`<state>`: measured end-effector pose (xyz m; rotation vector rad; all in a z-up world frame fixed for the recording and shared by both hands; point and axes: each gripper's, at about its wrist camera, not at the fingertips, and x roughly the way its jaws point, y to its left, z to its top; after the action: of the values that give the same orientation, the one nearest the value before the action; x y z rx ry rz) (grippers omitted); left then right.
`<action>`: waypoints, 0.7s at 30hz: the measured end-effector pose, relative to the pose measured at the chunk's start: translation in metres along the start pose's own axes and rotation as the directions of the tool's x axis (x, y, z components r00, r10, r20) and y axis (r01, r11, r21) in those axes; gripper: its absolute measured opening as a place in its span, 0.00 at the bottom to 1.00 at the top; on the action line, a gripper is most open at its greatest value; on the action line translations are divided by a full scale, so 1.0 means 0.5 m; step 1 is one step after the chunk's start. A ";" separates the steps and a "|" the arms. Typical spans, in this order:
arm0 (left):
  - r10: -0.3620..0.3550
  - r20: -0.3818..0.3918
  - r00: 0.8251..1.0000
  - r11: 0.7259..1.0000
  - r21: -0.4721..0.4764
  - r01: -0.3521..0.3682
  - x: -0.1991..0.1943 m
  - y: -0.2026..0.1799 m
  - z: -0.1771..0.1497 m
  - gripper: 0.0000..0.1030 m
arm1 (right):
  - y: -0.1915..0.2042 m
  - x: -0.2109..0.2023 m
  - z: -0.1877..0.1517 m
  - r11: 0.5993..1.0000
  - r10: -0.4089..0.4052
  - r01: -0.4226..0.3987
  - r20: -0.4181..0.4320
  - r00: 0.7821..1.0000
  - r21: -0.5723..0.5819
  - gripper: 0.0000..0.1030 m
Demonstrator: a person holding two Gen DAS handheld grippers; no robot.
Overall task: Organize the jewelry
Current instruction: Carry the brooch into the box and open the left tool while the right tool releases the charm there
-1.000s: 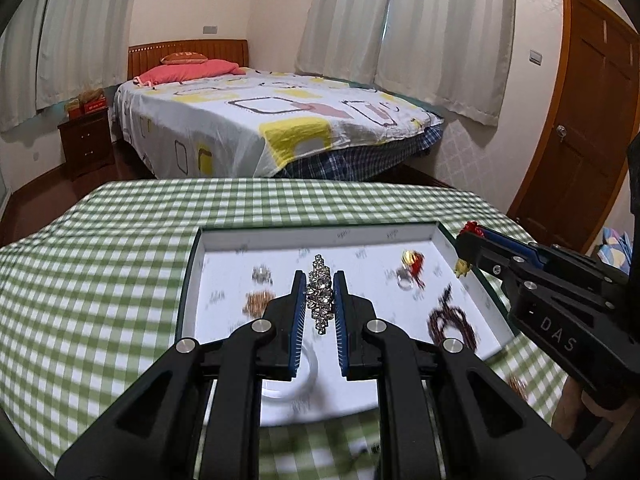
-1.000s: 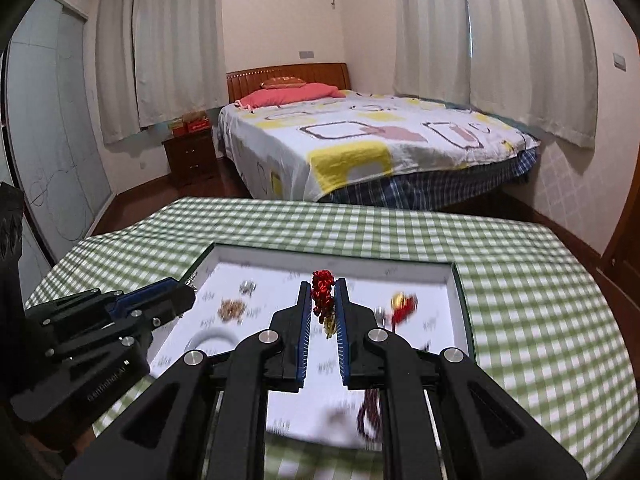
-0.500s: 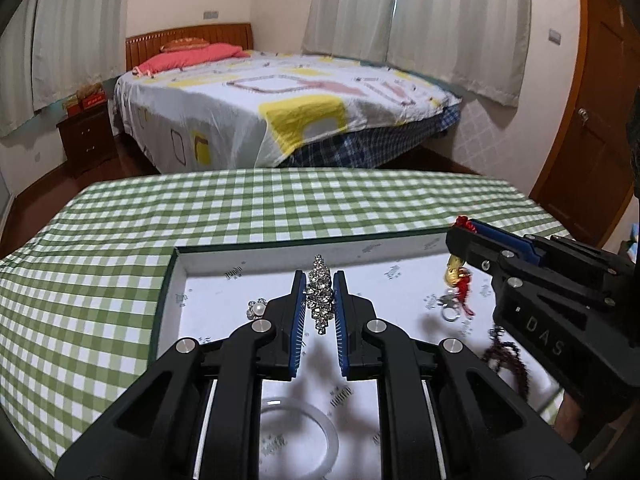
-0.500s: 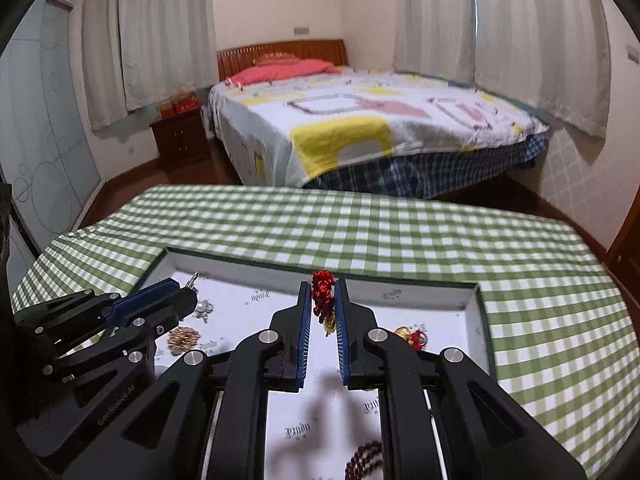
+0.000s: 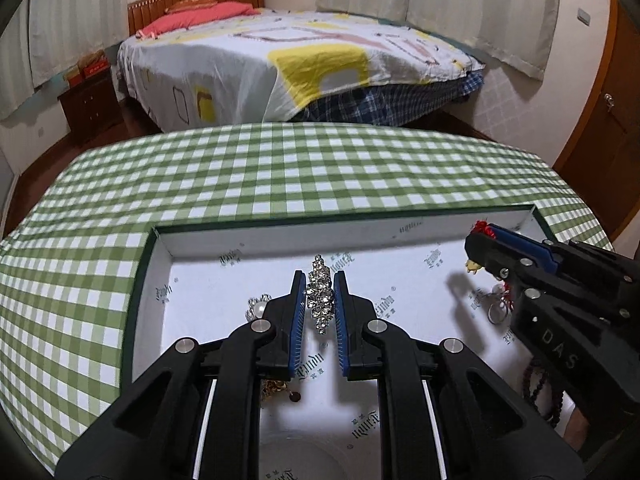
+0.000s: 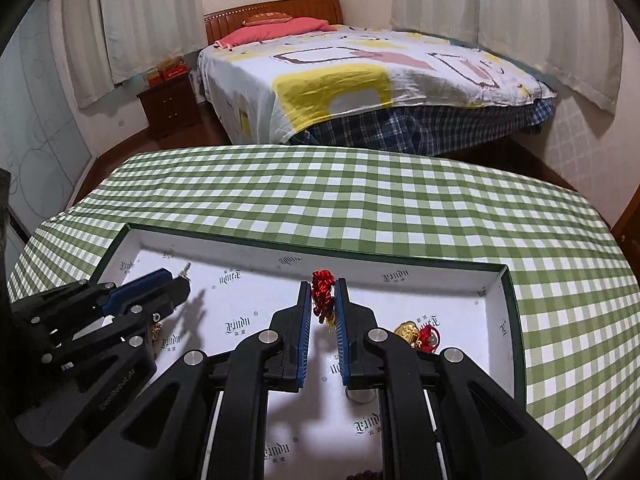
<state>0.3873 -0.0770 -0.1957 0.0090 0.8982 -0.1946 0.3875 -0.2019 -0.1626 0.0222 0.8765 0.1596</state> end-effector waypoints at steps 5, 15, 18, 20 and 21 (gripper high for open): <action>-0.002 -0.010 1.000 1.000 -0.011 0.001 0.003 0.001 0.003 0.28 | 0.000 0.011 0.002 1.000 -0.005 0.005 -0.028 1.000 0.003 0.13; -0.008 -0.003 1.000 1.000 -0.019 0.008 -0.002 0.003 0.001 0.48 | -0.004 0.013 -0.001 1.000 -0.011 0.012 -0.031 0.999 0.015 0.44; -0.004 0.004 1.000 1.000 -0.021 0.004 -0.006 0.004 0.000 0.51 | -0.005 0.007 -0.001 1.000 -0.020 0.020 -0.014 1.000 0.009 0.44; -0.002 0.004 1.000 1.000 -0.023 0.002 -0.008 0.005 -0.001 0.53 | -0.007 0.009 -0.001 1.000 -0.020 0.021 -0.017 1.000 0.012 0.44; 0.000 0.006 1.000 1.000 -0.024 0.000 -0.009 0.005 -0.002 0.55 | -0.008 0.009 -0.001 1.000 -0.021 0.022 -0.018 1.000 0.015 0.44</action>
<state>0.3844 -0.0739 -0.1928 -0.0138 0.8949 -0.1840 0.3905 -0.2053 -0.1669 0.0255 0.8952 0.1332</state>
